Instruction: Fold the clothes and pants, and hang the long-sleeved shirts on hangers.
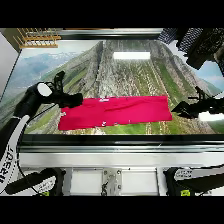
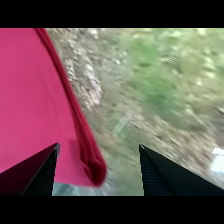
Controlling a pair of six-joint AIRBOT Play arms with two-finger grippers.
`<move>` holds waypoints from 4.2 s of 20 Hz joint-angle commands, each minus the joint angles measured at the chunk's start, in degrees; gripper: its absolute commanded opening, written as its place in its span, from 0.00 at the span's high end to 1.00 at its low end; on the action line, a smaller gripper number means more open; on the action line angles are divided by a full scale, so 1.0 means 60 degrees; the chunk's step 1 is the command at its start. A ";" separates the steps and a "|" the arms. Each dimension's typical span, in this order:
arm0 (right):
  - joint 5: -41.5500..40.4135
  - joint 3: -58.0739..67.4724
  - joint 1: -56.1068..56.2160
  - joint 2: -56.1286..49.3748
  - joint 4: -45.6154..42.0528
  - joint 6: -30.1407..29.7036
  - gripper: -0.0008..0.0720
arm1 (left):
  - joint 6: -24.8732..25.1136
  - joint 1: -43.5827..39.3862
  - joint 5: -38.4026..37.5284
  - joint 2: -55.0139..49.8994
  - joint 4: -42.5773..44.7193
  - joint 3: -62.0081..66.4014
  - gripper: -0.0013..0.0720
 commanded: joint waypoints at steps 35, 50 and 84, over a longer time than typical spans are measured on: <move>0.3847 0.6302 0.5402 0.1967 -0.1253 0.3005 0.97 | -0.0583 -0.4816 -0.0455 -0.7745 -0.1231 0.7817 0.97; 0.2131 0.6298 0.8280 0.1330 -0.1246 0.4991 0.97 | -0.0780 -0.1224 -0.1242 -0.4776 0.0240 0.7876 0.97; -0.1588 -0.0124 0.5639 -0.0011 0.1603 0.0907 0.15 | 0.0466 0.2055 0.0168 0.2408 -0.1071 -0.1657 0.97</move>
